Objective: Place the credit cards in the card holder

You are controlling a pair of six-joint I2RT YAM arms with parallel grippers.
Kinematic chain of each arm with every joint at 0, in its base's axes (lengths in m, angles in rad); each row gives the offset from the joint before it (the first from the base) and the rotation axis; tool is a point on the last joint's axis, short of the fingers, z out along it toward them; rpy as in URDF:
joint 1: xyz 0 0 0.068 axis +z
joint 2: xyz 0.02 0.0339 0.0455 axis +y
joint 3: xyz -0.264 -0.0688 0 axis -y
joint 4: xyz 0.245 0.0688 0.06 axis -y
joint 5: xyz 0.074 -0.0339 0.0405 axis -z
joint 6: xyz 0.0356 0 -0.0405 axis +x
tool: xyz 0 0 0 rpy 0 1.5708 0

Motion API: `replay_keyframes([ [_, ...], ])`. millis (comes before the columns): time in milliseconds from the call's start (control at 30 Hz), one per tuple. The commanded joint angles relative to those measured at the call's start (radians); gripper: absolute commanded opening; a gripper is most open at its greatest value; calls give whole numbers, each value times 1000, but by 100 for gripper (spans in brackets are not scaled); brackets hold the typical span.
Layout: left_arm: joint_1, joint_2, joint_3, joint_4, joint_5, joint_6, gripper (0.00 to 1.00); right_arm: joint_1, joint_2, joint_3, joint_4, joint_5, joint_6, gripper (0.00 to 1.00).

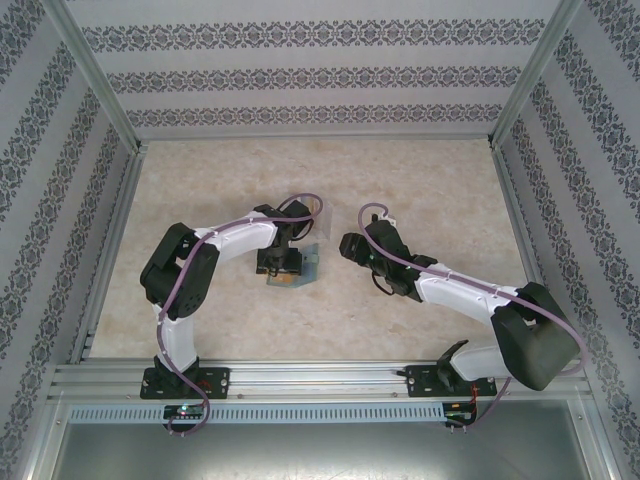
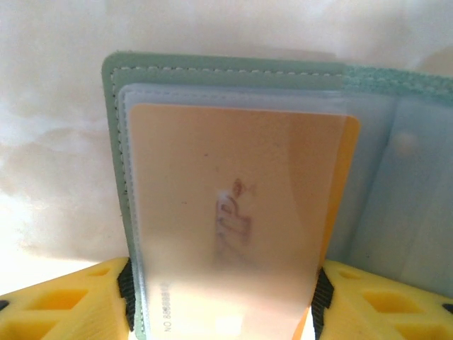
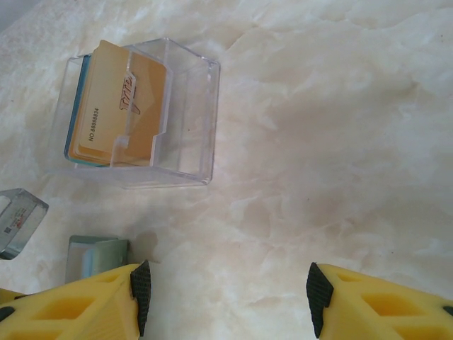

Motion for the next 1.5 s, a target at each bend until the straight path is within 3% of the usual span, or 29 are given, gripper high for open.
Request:
replay_keyframes([
  [0,-7,21,10,-35,0,27,62,-12,-4,3,-21,3,-20,62],
  [167,-5,21,24,-45,1,33,65,-12,16,18,-29,-11,-22,62],
  [267,-6,1,25,-36,11,33,79,-12,41,40,-30,-35,-35,62],
  [367,-6,-29,30,-38,7,36,84,-13,95,89,-55,-79,-56,62],
  [633,21,-126,-8,-12,26,15,87,-22,233,273,-148,-255,-96,60],
  [800,49,-217,-96,95,113,18,88,-11,262,327,-213,-292,-123,61],
  [933,50,-277,-182,255,249,51,88,-9,252,318,-272,-319,-114,62],
  [1067,57,-317,-193,258,204,62,89,10,259,321,-336,-413,-49,63],
  [1267,235,-388,-316,351,343,-6,90,143,327,354,-386,-366,198,68],
  [1467,324,-441,-376,376,401,-44,91,181,402,402,-368,-331,243,69],
])
